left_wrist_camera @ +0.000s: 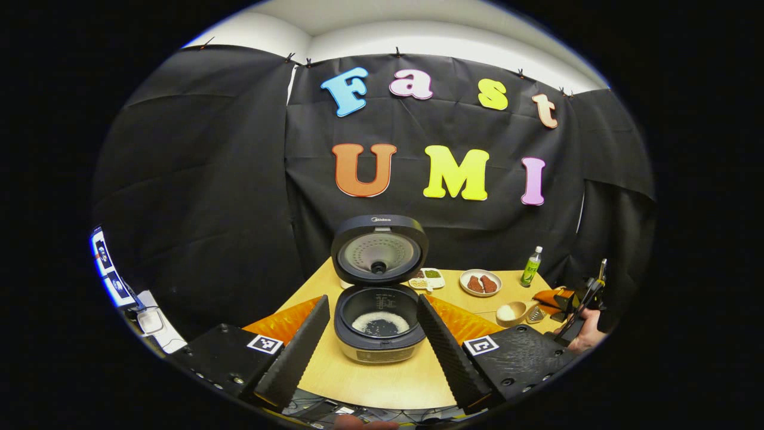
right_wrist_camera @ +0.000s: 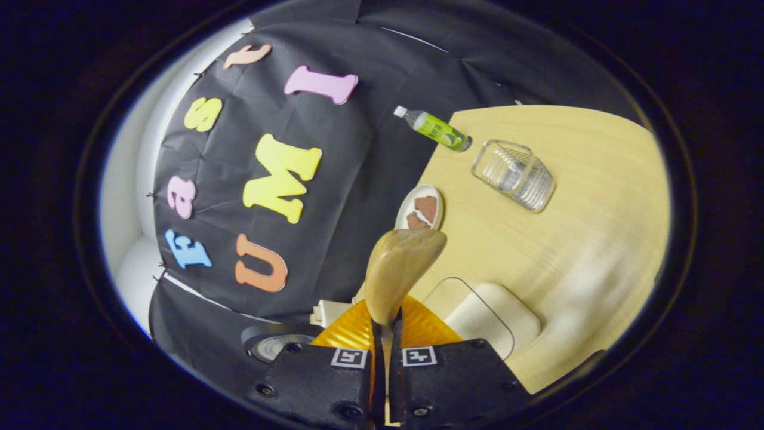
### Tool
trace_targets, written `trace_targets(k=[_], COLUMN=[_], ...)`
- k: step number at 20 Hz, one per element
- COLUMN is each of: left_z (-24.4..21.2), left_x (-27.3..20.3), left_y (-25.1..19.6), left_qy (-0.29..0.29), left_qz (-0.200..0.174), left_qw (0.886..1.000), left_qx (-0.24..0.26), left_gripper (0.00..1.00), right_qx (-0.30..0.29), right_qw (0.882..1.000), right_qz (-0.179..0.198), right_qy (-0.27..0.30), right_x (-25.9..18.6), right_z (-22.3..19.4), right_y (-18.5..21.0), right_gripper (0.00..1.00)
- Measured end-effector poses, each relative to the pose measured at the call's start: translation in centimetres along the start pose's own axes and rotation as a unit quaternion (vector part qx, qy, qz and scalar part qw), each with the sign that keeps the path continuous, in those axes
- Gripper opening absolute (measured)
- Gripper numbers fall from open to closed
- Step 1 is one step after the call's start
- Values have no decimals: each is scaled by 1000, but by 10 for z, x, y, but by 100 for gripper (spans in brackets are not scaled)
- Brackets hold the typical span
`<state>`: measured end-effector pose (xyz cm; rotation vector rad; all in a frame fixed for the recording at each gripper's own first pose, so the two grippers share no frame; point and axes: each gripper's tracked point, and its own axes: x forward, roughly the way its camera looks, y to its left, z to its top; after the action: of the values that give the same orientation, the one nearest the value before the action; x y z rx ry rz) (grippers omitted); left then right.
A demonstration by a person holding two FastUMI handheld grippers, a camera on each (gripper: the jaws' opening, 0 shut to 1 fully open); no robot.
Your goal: Close the left gripper, press the button to open the rice cooker; take a wooden spoon from the chopstick holder with the right hand, scoop a spoonful of rice and pour it into the rice cooker, then put the wooden spoon back into the chopstick holder.
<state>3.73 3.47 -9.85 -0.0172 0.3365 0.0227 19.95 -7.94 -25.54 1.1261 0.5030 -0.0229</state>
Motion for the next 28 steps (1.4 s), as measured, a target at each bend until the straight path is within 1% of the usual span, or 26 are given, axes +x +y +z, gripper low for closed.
trace_targets(k=[2,6,8,10,12,15,18,21,23,28], left_z=[4,9,20,21,19,15,11,5,-2,-16], left_x=[-2,-11,-19,-26,-34,-47,-55,-62,-67,-66], left_y=[-6,4,9,15,28,51,74,97,112,136], left_qy=[-10,-27,-44,-54,-58,-65,-67,-65,-58,-42], left_qz=[-4,17,28,35,50,77,101,123,137,154], left_qw=[1000,999,998,998,997,994,992,989,987,983], left_qx=[0,14,16,-2,-14,-29,-43,-58,-66,-91], left_gripper=[95,95,95,94,94,95,95,95,95,95], right_qx=[-19,-60,-79,-103,-126,-159,-193,-228,-240,-292], right_qw=[1000,996,994,990,985,977,969,962,959,946], right_qz=[20,58,73,84,95,105,106,98,92,76], right_qy=[2,22,37,54,71,97,115,117,121,117], right_x=[-6,-5,1,11,23,43,60,74,85,105], right_z=[6,-3,-19,-39,-63,-101,-137,-163,-180,-203], right_y=[32,102,134,163,191,220,236,240,240,236], right_gripper=[8,7,8,8,8,7,8,8,8,8])
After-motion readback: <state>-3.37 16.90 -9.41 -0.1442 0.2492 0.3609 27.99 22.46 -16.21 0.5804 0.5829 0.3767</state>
